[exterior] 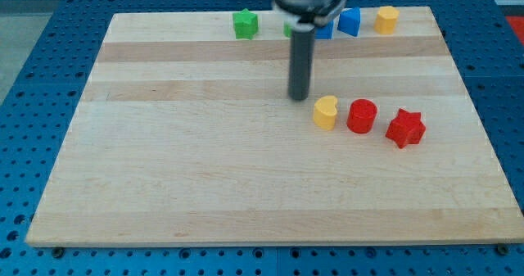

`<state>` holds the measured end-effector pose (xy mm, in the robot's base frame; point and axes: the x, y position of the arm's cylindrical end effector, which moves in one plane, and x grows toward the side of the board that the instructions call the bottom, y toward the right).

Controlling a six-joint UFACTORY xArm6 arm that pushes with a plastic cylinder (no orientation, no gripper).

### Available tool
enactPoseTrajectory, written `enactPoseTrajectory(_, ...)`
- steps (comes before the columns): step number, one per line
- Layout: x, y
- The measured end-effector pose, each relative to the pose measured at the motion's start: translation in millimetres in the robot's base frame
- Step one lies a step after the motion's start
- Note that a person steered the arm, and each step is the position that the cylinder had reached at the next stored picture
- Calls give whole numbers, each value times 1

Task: Make the yellow heart to close the red circle

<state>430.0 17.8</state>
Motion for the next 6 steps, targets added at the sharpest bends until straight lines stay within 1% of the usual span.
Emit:
enactPoseTrajectory(1,64,-27)
enactPoseTrajectory(2,92,-16)
enactPoseTrajectory(3,77,-15)
enactPoseTrajectory(4,48,6)
enactPoseTrajectory(5,33,35)
enactPoseTrajectory(6,24,39)
